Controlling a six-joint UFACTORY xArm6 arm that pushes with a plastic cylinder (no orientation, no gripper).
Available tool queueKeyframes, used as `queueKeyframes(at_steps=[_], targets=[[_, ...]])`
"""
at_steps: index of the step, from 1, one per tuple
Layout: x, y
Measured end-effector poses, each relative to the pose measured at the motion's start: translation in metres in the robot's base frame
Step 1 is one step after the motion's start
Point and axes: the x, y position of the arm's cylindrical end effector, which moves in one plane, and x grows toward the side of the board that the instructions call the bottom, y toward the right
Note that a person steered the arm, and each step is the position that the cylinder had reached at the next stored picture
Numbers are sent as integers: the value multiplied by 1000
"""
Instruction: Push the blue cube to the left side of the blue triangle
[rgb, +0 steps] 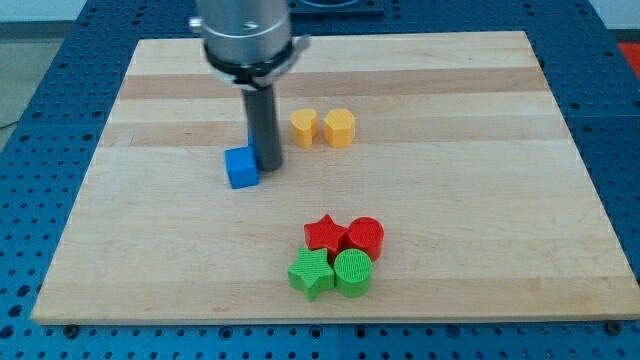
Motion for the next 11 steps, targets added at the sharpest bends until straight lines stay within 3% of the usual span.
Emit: queueKeyframes(at_steps=[1,3,4,5,7,9,11], targets=[[1,-15],[23,44],[46,33],[47,-13],[6,-67],[28,-101],[-1,-56]])
